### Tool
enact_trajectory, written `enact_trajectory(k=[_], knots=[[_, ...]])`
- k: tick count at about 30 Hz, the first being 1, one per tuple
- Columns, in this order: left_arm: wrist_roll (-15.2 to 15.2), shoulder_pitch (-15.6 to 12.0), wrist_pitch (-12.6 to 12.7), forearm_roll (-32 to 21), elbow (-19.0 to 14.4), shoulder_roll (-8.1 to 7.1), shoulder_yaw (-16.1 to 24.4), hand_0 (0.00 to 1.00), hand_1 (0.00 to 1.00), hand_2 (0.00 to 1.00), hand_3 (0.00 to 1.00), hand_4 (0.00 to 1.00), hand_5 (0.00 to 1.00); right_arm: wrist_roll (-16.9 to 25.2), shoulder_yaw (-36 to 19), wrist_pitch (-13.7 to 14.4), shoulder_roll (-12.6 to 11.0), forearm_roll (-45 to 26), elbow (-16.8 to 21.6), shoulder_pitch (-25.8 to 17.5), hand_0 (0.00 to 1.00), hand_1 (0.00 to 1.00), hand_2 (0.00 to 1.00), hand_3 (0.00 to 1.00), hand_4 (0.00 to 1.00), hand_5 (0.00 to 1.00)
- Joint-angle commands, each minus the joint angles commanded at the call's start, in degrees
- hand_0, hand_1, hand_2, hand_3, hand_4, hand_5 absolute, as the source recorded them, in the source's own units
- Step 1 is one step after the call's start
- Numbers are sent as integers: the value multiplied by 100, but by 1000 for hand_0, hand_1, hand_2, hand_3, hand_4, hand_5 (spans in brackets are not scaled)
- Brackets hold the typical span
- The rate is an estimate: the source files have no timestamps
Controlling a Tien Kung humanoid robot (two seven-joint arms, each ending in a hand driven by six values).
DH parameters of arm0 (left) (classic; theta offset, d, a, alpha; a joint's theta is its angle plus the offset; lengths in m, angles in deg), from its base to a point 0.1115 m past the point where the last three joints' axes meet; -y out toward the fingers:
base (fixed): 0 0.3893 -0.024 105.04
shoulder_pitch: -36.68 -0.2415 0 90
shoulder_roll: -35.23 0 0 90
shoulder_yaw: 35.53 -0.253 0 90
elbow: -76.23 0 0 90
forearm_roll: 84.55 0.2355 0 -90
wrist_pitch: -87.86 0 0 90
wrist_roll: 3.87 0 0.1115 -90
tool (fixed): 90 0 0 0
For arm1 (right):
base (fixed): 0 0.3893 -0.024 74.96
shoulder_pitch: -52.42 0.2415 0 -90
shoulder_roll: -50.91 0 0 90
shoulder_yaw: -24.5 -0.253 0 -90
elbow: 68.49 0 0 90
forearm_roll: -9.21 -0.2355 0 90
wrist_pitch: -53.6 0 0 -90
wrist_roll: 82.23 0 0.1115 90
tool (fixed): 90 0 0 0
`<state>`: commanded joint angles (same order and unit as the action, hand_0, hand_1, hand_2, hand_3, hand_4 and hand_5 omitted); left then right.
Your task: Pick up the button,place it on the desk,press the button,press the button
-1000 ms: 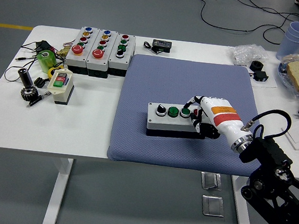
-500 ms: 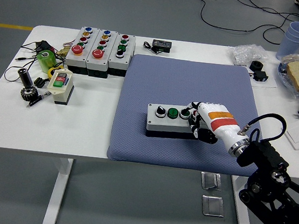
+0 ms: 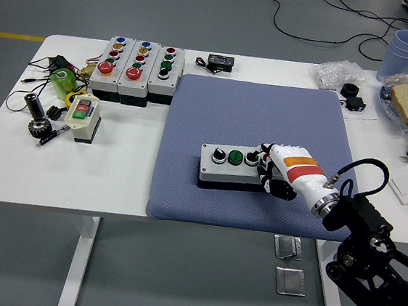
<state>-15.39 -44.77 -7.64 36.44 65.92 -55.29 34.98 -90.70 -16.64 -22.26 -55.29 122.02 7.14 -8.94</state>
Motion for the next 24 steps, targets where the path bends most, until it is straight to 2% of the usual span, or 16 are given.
enact_trajectory(k=[5, 8, 11, 12, 17, 18, 23, 24], knots=[[7, 9, 3, -13, 0, -1, -7, 651, 634, 633, 552, 327, 859, 28, -221, 138, -27, -144, 154, 1, 215, 2, 249, 595, 496, 2], [8, 25, 4, -29, 0, -2, -10, 651, 634, 633, 553, 328, 861, 190, -363, 351, -39, -424, 199, -13, 220, 2, 275, 622, 490, 2], [9, 44, 7, -41, 0, -5, -5, 651, 634, 633, 553, 328, 861, 316, -479, 408, -38, -732, 228, -36, 220, 2, 275, 622, 490, 2], [9, 48, 7, -41, 0, -5, -2, 651, 634, 633, 553, 327, 858, 331, -497, 407, -36, -806, 230, -38, 197, 2, 300, 820, 727, 128], [10, 72, 12, -62, 0, -10, -13, 651, 634, 633, 553, 327, 858, 354, -624, 390, -36, -1205, 228, -72, 197, 2, 300, 820, 727, 128], [9, 74, 13, -66, 0, -11, -14, 652, 634, 634, 554, 327, 862, 371, -649, 379, -37, -1323, 231, -85, 227, 62, 320, 876, 801, 261], [11, 80, 13, -56, 0, -11, -19, 652, 634, 634, 554, 327, 862, 448, -825, 135, -15, -2187, 249, -181, 227, 62, 320, 876, 801, 261], [12, 80, 13, -55, 0, -11, -19, 651, 634, 633, 553, 324, 857, 455, -837, 121, -14, -2373, 250, -188, 514, 410, 560, 971, 843, 339]])
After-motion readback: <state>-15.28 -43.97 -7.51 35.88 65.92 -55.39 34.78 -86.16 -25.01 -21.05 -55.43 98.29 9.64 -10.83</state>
